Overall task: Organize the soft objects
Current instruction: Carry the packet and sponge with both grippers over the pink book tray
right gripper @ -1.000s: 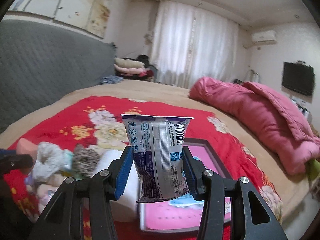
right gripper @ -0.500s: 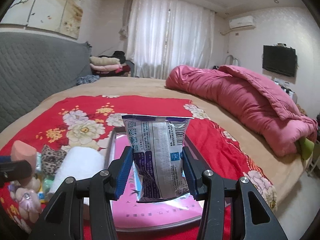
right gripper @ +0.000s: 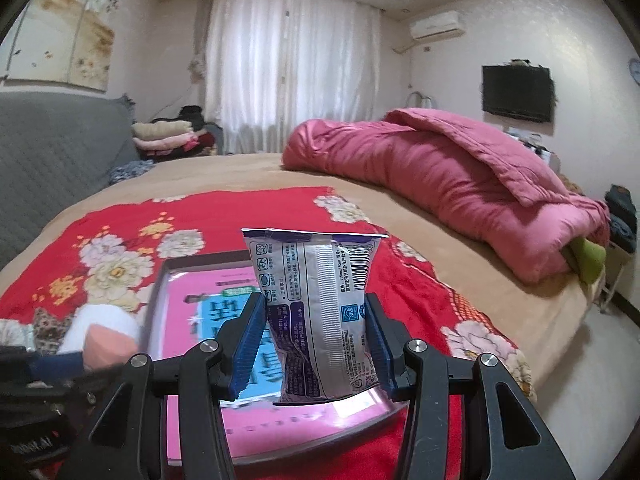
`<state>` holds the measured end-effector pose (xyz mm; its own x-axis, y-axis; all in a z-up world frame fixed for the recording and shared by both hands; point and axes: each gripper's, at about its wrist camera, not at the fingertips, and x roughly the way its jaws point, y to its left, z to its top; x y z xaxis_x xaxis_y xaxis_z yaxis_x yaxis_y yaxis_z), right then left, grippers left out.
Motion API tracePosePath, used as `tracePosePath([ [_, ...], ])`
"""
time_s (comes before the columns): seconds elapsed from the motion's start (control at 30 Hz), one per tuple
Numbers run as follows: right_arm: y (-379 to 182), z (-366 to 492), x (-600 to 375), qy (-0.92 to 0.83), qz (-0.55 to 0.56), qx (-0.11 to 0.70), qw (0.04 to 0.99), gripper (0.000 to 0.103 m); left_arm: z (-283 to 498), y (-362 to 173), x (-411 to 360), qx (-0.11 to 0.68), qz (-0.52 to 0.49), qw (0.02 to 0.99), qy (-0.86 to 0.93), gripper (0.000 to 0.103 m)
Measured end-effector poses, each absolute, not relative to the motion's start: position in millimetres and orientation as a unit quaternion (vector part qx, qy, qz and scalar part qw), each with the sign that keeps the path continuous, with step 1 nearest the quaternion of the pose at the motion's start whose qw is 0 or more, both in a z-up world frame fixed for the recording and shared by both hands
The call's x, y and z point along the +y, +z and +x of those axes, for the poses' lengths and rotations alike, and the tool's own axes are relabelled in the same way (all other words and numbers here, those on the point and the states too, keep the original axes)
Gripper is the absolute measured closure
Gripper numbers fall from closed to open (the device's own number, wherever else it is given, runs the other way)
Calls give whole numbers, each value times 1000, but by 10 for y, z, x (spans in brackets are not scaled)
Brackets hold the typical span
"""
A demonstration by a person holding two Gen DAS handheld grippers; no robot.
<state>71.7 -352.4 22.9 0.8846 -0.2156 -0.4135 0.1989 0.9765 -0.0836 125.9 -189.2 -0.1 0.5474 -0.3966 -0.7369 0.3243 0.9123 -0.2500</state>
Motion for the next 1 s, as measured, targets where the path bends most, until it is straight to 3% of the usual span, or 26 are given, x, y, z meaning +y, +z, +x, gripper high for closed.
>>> tracePosePath([
  [0.3,107,856,-3727,-111,2,247,963,52,1476,-305,-2156,483,8,842,-239,65],
  [1.0,-243,1246,-3735,-90,-19,336,937,53,1465,-475,-2509,508,115,819,-239,65],
])
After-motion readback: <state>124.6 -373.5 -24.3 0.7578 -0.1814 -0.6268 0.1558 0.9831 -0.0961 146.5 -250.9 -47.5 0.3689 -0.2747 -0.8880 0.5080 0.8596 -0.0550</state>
